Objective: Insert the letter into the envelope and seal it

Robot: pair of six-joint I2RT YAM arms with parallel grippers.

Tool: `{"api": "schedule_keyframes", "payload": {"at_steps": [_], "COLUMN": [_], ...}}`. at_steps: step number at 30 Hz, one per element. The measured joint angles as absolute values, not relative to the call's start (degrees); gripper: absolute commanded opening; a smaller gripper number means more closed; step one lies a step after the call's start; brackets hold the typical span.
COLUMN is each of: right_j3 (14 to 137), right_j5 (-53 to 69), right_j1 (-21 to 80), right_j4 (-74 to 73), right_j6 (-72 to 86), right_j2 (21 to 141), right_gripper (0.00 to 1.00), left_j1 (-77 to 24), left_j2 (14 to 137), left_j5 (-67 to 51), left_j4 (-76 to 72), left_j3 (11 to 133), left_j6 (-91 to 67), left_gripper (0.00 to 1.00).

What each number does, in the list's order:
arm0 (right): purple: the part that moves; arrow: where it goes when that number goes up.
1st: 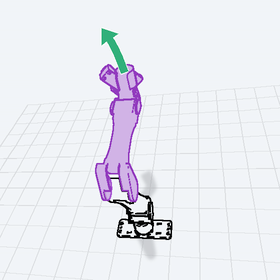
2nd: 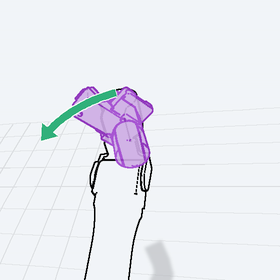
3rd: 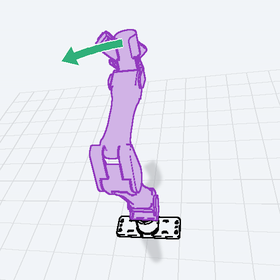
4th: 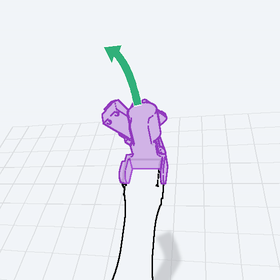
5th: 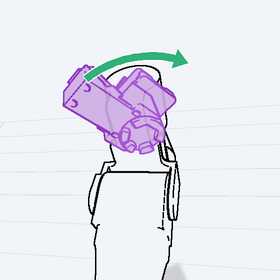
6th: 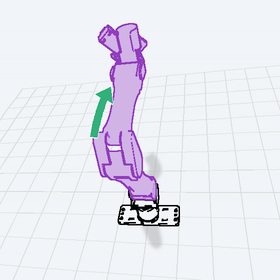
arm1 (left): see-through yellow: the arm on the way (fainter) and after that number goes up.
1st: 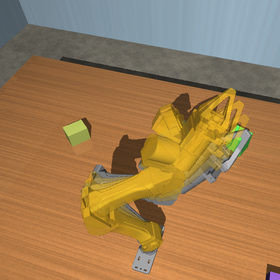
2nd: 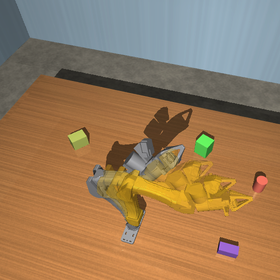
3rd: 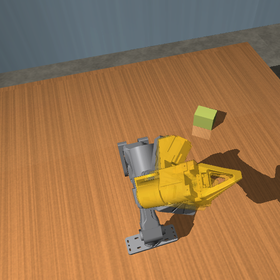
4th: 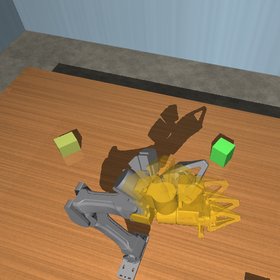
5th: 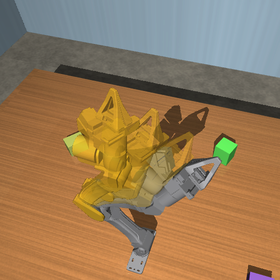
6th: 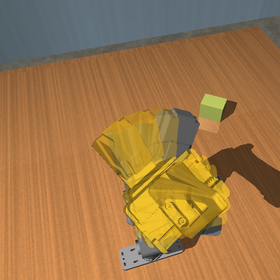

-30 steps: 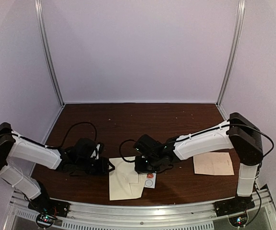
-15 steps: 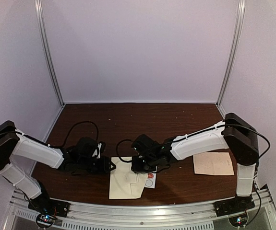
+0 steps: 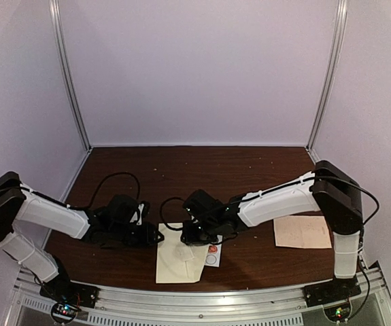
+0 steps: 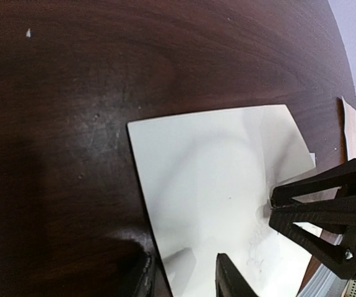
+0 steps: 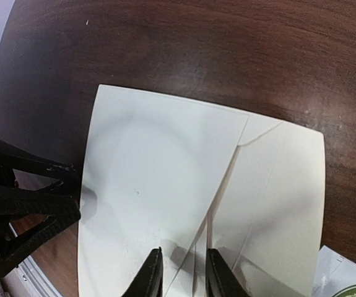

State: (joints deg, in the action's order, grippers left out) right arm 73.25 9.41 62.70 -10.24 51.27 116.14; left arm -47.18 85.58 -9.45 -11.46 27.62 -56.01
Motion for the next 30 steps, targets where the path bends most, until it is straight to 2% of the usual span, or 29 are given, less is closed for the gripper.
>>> {"api": "schedule_keyframes", "payload": {"at_steps": [4, 14, 20, 30], "right_j3": [73.08, 68.20, 63.59, 63.33], "right_j5": [8.01, 4.64, 6.02, 6.66], "right_j1": [62.70, 65.12, 67.72, 67.90], "right_j4": [-12.29, -13.98, -11.75, -10.50], "right_j6": [50.72, 51.16, 53.43, 54.28], "right_j2": [113.71, 100.55, 101.14, 104.62], "right_gripper": [0.35, 0.37, 0.37, 0.33], "left_j1": [-47.18, -47.20, -47.64, -48.05], "left_j2": [81.14, 68.25, 67.68, 67.53], "left_j5": [-8.19, -8.01, -9.32, -11.68], "left_j4": [-7.46, -4.86, -4.62, -7.07], "left_j3": [27.59, 23.94, 19.27, 17.34], "left_j6": [-56.01, -57.63, -60.18, -61.93], "left_gripper": [0.40, 0.41, 0.43, 0.41]}}
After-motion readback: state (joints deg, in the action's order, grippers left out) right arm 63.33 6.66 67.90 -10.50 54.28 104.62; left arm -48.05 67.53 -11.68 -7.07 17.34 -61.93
